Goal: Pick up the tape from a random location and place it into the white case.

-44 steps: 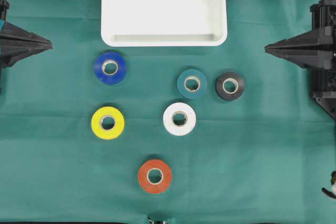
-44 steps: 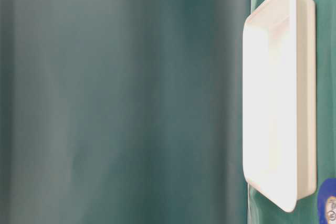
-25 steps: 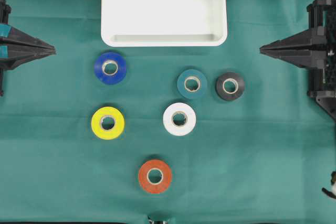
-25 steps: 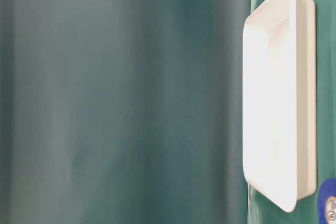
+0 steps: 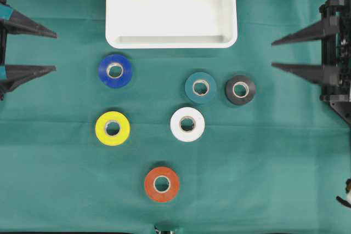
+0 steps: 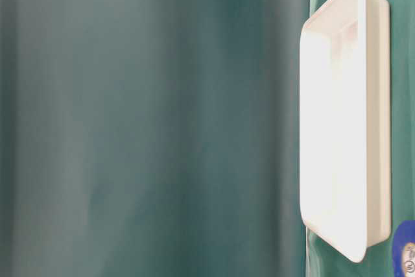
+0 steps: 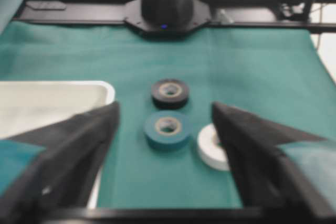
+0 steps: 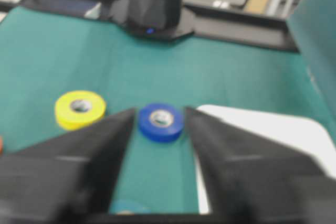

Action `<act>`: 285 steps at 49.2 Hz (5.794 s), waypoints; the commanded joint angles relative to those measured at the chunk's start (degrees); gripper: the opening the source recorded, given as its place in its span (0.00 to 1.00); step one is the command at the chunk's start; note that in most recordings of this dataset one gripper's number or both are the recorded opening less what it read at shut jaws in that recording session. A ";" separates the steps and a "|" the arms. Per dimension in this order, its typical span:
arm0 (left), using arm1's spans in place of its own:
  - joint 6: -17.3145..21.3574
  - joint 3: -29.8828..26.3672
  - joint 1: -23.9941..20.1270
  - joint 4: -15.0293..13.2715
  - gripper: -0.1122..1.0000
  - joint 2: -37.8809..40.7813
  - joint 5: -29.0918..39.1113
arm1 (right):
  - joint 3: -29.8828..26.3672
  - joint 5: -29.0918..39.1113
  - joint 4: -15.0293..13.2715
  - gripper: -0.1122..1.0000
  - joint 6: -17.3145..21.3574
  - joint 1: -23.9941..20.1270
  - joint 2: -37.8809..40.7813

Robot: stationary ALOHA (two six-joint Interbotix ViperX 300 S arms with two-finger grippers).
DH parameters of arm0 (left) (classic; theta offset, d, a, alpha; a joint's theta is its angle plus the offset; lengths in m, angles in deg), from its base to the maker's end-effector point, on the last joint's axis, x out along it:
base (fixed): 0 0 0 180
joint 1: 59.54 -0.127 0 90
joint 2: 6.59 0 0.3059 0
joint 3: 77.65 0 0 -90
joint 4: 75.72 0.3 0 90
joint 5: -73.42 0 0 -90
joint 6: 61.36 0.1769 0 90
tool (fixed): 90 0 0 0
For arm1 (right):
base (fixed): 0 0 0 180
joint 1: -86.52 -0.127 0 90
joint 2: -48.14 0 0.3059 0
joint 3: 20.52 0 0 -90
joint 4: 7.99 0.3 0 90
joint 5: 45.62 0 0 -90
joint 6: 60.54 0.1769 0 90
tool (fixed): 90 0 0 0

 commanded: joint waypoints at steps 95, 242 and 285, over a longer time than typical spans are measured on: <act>-0.70 -2.99 20.04 -0.35 0.99 2.90 -0.70 | -1.76 1.32 0.00 0.91 0.26 0.26 1.05; -4.83 -80.33 20.48 0.18 0.99 64.78 70.22 | -1.85 3.52 -0.09 0.91 0.26 0.18 2.37; -4.75 -72.16 20.39 0.26 0.99 66.45 60.91 | -1.85 3.60 0.00 0.91 0.26 0.26 2.90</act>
